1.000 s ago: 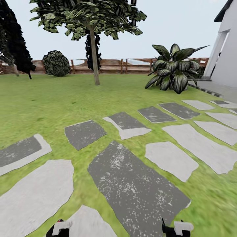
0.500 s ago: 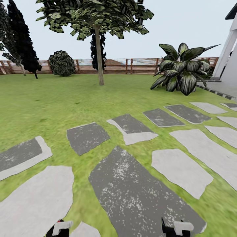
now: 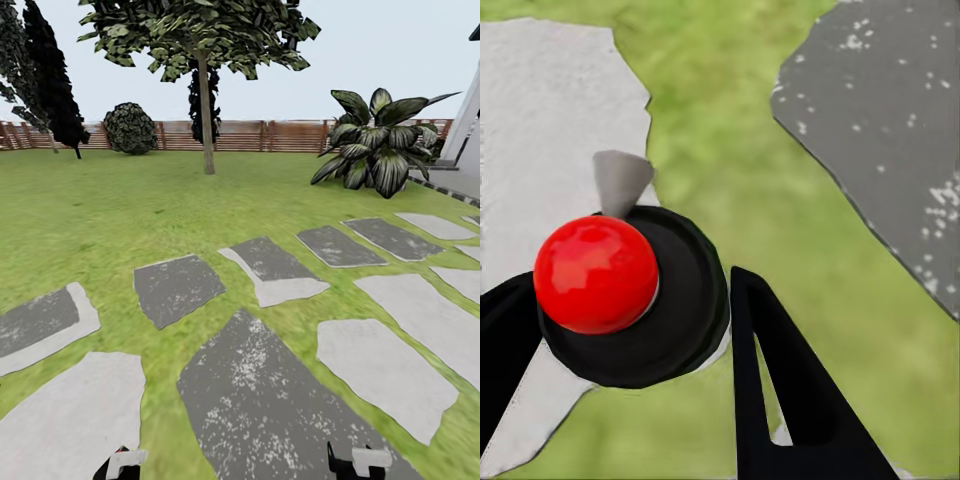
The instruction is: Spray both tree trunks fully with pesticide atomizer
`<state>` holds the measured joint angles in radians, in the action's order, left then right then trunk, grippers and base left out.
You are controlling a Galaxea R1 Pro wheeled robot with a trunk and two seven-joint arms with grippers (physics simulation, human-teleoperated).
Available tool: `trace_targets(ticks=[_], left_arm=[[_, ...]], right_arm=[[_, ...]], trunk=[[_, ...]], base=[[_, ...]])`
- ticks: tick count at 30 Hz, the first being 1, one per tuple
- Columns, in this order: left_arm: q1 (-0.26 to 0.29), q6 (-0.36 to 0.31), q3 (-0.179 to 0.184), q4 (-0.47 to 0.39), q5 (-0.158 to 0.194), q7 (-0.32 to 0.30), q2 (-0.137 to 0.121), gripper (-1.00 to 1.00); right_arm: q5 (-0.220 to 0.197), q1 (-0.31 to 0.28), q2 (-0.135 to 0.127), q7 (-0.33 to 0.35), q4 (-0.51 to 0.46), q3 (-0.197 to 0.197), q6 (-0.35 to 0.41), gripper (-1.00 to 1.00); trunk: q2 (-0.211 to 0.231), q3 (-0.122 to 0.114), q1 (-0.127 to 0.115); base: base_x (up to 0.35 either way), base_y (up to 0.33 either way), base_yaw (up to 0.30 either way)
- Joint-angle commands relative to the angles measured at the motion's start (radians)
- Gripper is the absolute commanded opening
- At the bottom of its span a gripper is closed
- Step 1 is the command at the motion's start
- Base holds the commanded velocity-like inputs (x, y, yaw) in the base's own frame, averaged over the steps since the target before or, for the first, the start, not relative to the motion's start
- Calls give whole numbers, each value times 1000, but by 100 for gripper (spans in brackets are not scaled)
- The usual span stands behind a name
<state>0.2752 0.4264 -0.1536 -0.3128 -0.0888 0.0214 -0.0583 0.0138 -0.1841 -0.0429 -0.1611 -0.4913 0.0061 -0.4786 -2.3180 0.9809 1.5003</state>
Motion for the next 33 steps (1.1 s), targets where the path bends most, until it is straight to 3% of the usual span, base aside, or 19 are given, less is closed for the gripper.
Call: trace_targets(ticks=[1,12,33], left_arm=[[0,0,0,0,0,0,0,-100],[0,0,0,0,1,0,0,-100],[0,0,0,0,3,0,0,-100]], right_arm=[[0,0,0,0,0,0,0,100],[0,0,0,0,0,0,0,100],[0,0,0,0,0,0,0,100]], trunk=[[0,0,0],[0,0,0],[0,0,0]], base=[[340,0,196],[340,0,192],[339,24,5]])
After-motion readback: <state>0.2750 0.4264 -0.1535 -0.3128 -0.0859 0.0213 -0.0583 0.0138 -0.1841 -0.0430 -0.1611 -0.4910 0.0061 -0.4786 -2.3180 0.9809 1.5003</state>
